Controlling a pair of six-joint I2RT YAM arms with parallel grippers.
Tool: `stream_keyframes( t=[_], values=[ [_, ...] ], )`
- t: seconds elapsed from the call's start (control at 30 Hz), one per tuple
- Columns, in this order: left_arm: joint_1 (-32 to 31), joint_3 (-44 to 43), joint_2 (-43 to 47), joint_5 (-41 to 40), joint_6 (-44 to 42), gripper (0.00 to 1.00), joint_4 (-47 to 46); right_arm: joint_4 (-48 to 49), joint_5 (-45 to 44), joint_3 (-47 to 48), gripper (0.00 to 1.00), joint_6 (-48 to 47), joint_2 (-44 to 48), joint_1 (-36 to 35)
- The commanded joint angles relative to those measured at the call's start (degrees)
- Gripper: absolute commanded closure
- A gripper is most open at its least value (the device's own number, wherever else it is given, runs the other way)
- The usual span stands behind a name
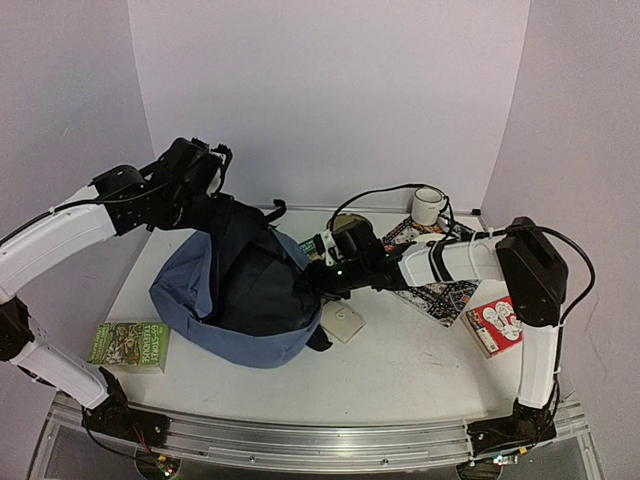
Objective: Pack the student bag
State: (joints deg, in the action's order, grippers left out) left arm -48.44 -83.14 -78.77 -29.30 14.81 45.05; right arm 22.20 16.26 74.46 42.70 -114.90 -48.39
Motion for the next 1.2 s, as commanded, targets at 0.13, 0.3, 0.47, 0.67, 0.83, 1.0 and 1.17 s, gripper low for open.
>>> stream_keyframes(
  t=[0.13,0.3,0.47,0.67,0.83,1.0,1.17],
  values=[
    [0.8,10.1,5.4,-4.3,-5.2,1.0,-10.7,-5.3,-3.1,1.1,0.38,-3.6,5.5,0.6],
    [1.8,16.2,8.4,-3.9,-5.3,1.0,-15.9,-6.2,-7.2,-4.1,0.24,-3.2,11.0,4.3],
    [2.3,18.8,8.4,-2.8,-5.2,1.0,-17.1,-6.7,-8.7,-6.0,0.18,-3.9,11.5,8.6],
    [2.9,20.5,6.8,-5.2,-5.6,1.0,-18.1,-7.0,-9.8,-3.1,0.14,-6.9,6.6,13.0],
    [3.2,18.5,4.2,-12.6,-7.9,0.95,-18.1,-7.8,-9.9,1.6,0.12,-9.3,1.0,14.6],
    [5.0,15.3,-0.8,-19.7,-10.7,0.91,-18.1,-8.0,-10.1,4.0,0.1,-10.7,-2.5,14.6],
    [8.5,14.4,-8.3,-22.5,-9.8,0.87,-18.6,-8.9,-10.8,8.4,0.08,-13.0,-7.1,14.8]
  ],
)
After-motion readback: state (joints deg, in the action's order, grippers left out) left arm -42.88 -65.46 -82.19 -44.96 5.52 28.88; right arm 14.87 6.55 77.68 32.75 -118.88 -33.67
